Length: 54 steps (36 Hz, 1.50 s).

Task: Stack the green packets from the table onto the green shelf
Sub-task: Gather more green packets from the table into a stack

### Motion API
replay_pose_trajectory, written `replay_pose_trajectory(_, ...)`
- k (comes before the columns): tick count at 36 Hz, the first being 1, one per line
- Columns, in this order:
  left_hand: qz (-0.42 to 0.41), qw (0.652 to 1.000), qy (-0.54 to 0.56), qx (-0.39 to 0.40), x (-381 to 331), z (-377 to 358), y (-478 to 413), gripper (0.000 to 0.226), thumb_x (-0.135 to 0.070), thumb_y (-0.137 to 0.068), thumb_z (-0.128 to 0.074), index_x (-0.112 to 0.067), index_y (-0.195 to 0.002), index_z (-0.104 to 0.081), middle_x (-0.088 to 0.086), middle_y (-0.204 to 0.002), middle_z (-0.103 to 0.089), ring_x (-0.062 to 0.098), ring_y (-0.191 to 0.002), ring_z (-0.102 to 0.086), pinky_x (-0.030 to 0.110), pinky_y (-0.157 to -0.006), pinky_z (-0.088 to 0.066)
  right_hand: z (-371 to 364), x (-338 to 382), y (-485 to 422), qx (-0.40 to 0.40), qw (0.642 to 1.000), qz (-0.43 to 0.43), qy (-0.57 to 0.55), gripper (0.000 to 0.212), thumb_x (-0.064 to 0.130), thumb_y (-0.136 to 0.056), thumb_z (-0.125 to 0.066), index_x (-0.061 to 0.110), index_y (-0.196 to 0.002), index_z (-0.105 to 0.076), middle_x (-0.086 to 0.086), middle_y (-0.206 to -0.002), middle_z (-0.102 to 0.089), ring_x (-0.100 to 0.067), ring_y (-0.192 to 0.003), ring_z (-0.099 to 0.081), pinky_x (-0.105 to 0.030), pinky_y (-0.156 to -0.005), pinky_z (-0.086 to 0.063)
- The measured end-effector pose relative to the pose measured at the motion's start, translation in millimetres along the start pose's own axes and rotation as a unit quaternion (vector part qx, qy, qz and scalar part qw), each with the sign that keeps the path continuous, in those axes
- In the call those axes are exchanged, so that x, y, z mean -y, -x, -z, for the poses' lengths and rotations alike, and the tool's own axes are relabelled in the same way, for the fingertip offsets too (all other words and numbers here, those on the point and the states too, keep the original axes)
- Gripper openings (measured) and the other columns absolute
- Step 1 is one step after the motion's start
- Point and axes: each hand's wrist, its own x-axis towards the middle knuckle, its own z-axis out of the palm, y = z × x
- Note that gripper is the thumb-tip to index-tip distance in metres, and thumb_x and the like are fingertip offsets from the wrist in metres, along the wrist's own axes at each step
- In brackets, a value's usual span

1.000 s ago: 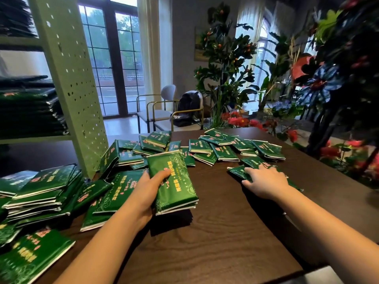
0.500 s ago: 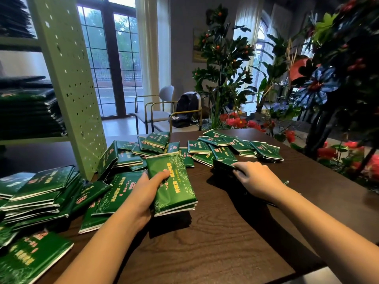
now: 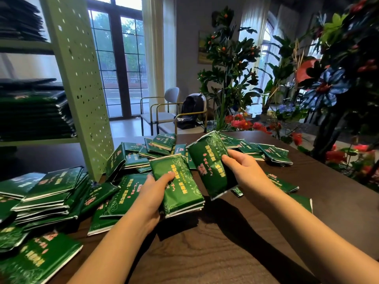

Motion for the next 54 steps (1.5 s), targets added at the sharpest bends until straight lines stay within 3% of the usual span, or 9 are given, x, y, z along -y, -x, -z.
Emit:
replay_pose_trajectory(9, -0.048, 0.998, 0.041, -0.017, 18, 8, -20, 0.121, -0.085, -0.047, -0.062, -0.031, -0.150, -0.029, 0.005, -0.155, -0.035, 0.028, -0.135, -0.044, 0.055, -0.107, -0.039, -47, -3, 7, -0.006, 1.000, 0.002, 0.010, 0.035, 0.004, -0.097, -0.045, 0.025, -0.123, -0.054, -0.003, -0.098, -0.064, -0.011, -0.081, -0.061, -0.032, -0.076, -0.053)
replay_pose_trajectory(12, -0.037, 0.996, 0.074, -0.021, 13, 1, -10, 0.103, -0.077, -0.067, -0.051, -0.023, -0.152, -0.029, 0.008, -0.153, -0.039, 0.027, -0.124, -0.056, 0.052, -0.097, -0.050, -61, -11, 8, -0.031, 0.999, 0.012, 0.031, 0.038, 0.009, -0.097, -0.046, 0.032, -0.126, -0.051, -0.007, -0.111, -0.060, -0.023, -0.096, -0.059, -0.043, -0.088, -0.050)
replay_pose_trajectory(16, -0.040, 0.997, 0.067, -0.025, 11, -4, -4, 0.108, -0.082, -0.069, -0.054, -0.017, -0.152, -0.030, 0.007, -0.151, -0.042, 0.025, -0.124, -0.056, 0.048, -0.100, -0.050, -73, -16, 11, -0.051, 0.997, 0.025, 0.054, 0.040, 0.009, -0.097, -0.045, 0.025, -0.133, -0.047, 0.006, -0.110, -0.052, -0.008, -0.100, -0.049, -0.013, -0.079, -0.040)
replay_pose_trajectory(20, -0.049, 0.998, 0.026, -0.004, 1, -12, 11, 0.101, -0.067, -0.078, -0.063, -0.016, -0.154, -0.019, 0.001, -0.145, -0.047, 0.020, -0.124, -0.055, 0.041, -0.104, -0.044, -83, -25, 11, -0.049, 0.994, 0.009, 0.095, 0.043, 0.013, -0.096, -0.043, 0.027, -0.137, -0.042, 0.006, -0.122, -0.051, -0.020, -0.123, -0.041, -0.039, -0.106, -0.036)
replay_pose_trajectory(24, -0.042, 0.999, -0.005, 0.006, 5, -9, 6, 0.053, -0.025, -0.091, -0.063, -0.010, -0.136, -0.038, 0.009, -0.106, -0.067, 0.016, -0.077, -0.068, 0.030, -0.065, -0.055, -81, -28, 10, -0.038, 0.992, -0.001, 0.121, 0.051, 0.031, -0.084, -0.041, 0.029, -0.135, -0.045, 0.001, -0.122, -0.056, -0.024, -0.119, -0.046, -0.047, -0.103, -0.039)
replay_pose_trajectory(31, 0.000, 1.000, 0.007, -0.001, 3, -7, 8, 0.039, -0.019, -0.091, -0.063, -0.008, -0.126, -0.051, 0.019, -0.105, -0.070, 0.025, -0.074, -0.071, 0.032, -0.057, -0.058, -47, -20, -2, -0.001, 0.977, 0.053, 0.206, 0.032, 0.011, -0.097, -0.044, 0.014, -0.126, -0.058, 0.004, -0.109, -0.052, -0.009, -0.107, -0.047, -0.019, -0.091, -0.034)
replay_pose_trajectory(37, 0.026, 0.999, 0.019, -0.005, -3, -2, 9, 0.043, -0.031, -0.086, -0.068, -0.009, -0.121, -0.057, 0.016, -0.105, -0.072, 0.031, -0.090, -0.070, 0.050, -0.090, -0.054, 3, -34, -25, 0.044, 0.878, -0.055, 0.474, 0.042, 0.033, -0.096, -0.047, 0.022, -0.136, -0.046, -0.008, -0.136, -0.050, -0.029, -0.128, -0.039, -0.040, -0.105, -0.035)
replay_pose_trajectory(44, 0.029, 0.999, 0.031, -0.018, -6, -2, 9, 0.046, -0.033, -0.085, -0.068, -0.006, -0.121, -0.060, 0.017, -0.101, -0.073, 0.030, -0.081, -0.070, 0.047, -0.082, -0.057, 33, -47, -26, 0.042, 0.784, -0.152, 0.600, 0.061, 0.041, -0.093, -0.046, 0.024, -0.147, -0.022, -0.011, -0.143, -0.044, -0.030, -0.134, -0.034, -0.042, -0.105, -0.030)
replay_pose_trajectory(54, 0.036, 0.998, 0.047, -0.012, -6, -2, 10, 0.044, -0.029, -0.086, -0.066, -0.005, -0.122, -0.061, 0.013, -0.087, -0.073, 0.028, -0.072, -0.069, 0.043, -0.077, -0.056, 34, -40, -21, 0.014, 0.870, -0.102, 0.482, 0.096, 0.026, -0.081, -0.072, 0.026, -0.151, -0.006, -0.014, -0.143, -0.037, -0.033, -0.126, -0.044, -0.041, -0.100, -0.041)
